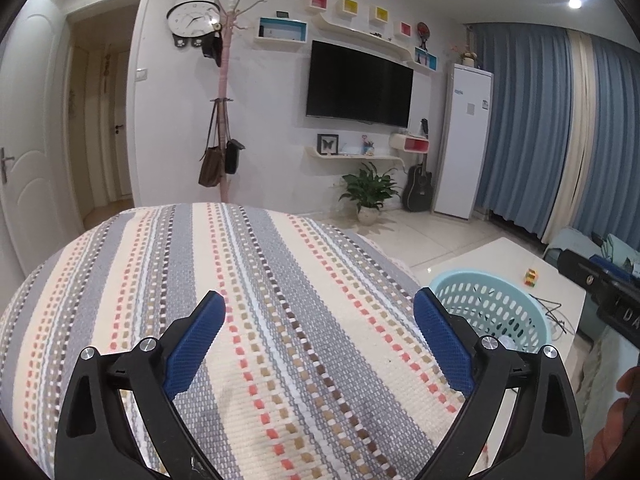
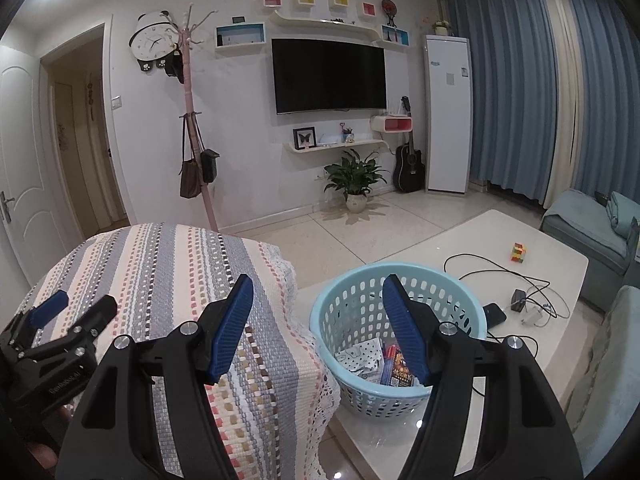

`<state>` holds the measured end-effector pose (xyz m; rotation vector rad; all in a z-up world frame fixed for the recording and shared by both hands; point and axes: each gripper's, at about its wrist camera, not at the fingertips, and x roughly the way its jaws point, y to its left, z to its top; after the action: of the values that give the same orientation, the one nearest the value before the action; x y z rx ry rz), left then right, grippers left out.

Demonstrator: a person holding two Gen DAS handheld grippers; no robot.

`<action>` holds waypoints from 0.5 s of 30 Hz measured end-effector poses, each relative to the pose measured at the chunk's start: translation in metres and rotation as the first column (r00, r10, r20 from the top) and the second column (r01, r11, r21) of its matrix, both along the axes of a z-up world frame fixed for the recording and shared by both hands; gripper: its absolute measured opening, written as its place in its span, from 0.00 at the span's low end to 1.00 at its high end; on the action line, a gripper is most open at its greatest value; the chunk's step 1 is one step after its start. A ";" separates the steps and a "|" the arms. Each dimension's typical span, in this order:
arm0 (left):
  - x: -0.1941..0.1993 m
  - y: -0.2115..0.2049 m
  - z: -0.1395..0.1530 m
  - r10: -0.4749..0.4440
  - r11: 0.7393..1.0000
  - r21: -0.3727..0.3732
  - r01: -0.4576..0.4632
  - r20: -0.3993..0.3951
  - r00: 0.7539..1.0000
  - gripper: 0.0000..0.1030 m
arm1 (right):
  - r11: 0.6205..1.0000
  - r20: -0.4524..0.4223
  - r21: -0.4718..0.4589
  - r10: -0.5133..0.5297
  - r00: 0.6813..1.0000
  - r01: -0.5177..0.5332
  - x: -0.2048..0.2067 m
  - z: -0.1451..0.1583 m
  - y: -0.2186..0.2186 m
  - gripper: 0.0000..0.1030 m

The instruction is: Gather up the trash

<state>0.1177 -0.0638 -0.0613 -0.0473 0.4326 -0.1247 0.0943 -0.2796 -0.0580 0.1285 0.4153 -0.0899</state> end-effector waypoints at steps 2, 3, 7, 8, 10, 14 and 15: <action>0.000 0.001 0.001 0.004 1.000 -0.002 -0.004 0.001 1.000 0.92 | 1.000 -0.001 0.009 0.002 1.000 -0.002 0.002 -0.004 -0.001 0.62; 0.000 0.001 0.000 0.005 1.000 -0.003 -0.005 0.001 1.000 0.92 | 1.000 0.002 0.006 0.000 1.000 0.000 0.002 -0.005 -0.001 0.62; -0.002 0.000 0.000 0.022 1.000 0.023 -0.022 0.016 1.000 0.92 | 0.999 0.017 -0.032 -0.021 1.000 0.021 0.003 -0.012 0.002 0.62; -0.002 -0.001 0.000 0.023 0.999 0.029 -0.024 0.020 1.000 0.93 | 0.999 0.018 -0.030 -0.019 1.000 0.020 0.003 -0.012 0.002 0.62; -0.002 -0.003 0.001 0.022 0.999 0.039 -0.023 0.025 0.999 0.93 | 0.999 0.022 -0.028 -0.021 1.000 0.022 0.003 -0.013 0.002 0.62; -0.003 -0.005 0.001 0.021 0.999 0.047 -0.022 0.025 0.999 0.93 | 0.999 0.019 -0.039 -0.022 1.000 0.023 0.004 -0.015 0.003 0.62; -0.003 -0.005 0.001 0.021 0.999 0.047 -0.022 0.025 0.999 0.93 | 0.999 0.016 -0.037 -0.023 1.000 0.023 0.004 -0.016 0.004 0.62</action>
<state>0.1143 -0.0686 -0.0607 -0.0042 0.4099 -0.0934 0.0986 -0.2759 -0.0737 0.0970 0.3960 -0.1191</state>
